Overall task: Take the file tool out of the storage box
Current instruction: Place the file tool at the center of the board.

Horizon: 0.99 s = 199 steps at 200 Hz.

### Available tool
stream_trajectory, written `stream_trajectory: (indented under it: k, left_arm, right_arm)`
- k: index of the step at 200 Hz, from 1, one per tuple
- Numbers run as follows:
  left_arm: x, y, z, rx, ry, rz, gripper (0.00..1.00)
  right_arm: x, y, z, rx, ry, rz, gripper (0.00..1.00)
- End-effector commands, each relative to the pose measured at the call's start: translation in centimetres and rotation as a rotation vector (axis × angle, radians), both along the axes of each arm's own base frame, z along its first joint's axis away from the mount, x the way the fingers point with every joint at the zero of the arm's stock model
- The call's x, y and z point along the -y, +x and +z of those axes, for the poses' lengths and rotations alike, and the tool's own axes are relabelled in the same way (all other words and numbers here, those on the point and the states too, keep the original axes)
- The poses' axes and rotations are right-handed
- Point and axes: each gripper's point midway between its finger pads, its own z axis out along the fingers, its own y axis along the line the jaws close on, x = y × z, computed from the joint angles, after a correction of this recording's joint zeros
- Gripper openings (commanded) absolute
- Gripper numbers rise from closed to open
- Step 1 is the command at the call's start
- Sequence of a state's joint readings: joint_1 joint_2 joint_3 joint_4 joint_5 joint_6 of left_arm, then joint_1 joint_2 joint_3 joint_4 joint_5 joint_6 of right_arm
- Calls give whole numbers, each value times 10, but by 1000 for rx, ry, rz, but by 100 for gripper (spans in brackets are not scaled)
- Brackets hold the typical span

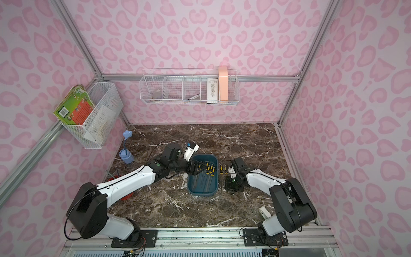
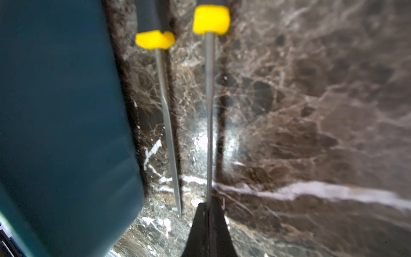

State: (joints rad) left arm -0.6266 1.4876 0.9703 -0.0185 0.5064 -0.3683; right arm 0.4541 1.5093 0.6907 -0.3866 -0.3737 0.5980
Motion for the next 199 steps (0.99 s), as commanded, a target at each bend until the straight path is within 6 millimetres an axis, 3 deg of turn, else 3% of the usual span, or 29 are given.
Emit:
stream_trajectory:
  k: [1,60,111,140,164,199]
  left_arm:
    - [1,-2,2,-10,-1,-9,74]
    - [-1,-4,6,-4,-1,-8,74]
    - [-2,-5,1,-24,22,-2,74]
    - [0,-6,-4,-33,30,-7,73]
    - [-2,-7,-4,-28,34,-5,73]
    - [-3,-6,-2,-17,38,-2,73]
  right_arm:
    - [18,-8,-14,-19,-99,-5,8]
    - [23,-10,-13,-3,-119,-5,15]
    - [36,-3,-7,44,-190,-25,12]
    - [50,18,10,137,-272,-73,10]
    - [37,41,32,269,-180,-71,14]
    - [45,64,29,261,-231,-104,7]
